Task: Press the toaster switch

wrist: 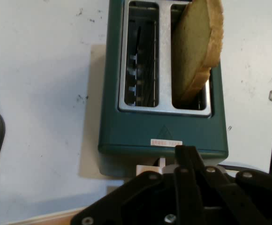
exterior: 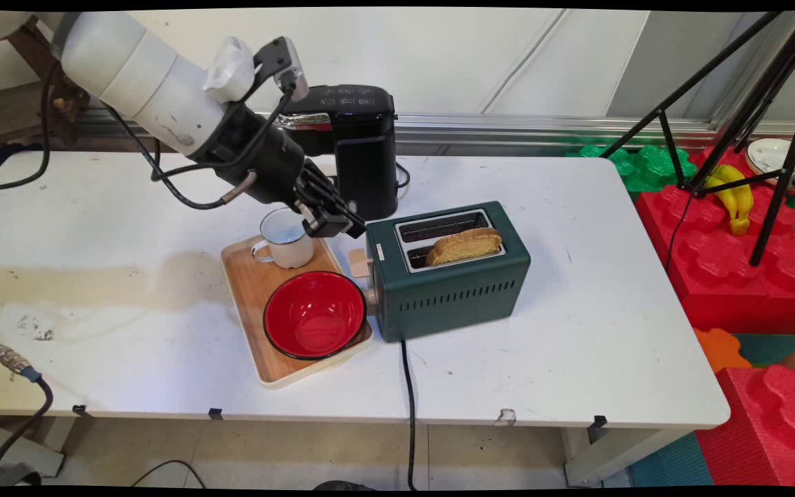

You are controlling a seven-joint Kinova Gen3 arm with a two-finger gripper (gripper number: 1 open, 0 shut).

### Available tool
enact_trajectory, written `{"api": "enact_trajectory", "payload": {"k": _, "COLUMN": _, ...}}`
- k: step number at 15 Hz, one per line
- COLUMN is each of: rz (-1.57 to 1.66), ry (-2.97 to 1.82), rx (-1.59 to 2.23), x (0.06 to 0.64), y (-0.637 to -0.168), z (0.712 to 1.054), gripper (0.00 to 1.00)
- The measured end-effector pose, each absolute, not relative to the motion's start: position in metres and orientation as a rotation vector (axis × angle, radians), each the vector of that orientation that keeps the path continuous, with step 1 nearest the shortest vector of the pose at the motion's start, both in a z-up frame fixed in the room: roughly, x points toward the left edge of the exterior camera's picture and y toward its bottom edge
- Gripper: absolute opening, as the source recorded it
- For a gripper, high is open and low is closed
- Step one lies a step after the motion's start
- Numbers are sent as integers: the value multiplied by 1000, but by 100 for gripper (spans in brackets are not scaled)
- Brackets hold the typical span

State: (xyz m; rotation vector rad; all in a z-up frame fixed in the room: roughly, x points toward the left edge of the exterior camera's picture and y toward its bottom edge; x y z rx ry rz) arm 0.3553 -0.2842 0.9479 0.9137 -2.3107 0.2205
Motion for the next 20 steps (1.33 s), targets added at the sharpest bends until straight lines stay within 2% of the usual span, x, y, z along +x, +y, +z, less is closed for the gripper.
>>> {"api": "enact_trajectory", "payload": {"k": 20, "rz": 160, "ry": -2386, "rx": 1008, "x": 339, "y": -307, "z": 886, "gripper": 0}}
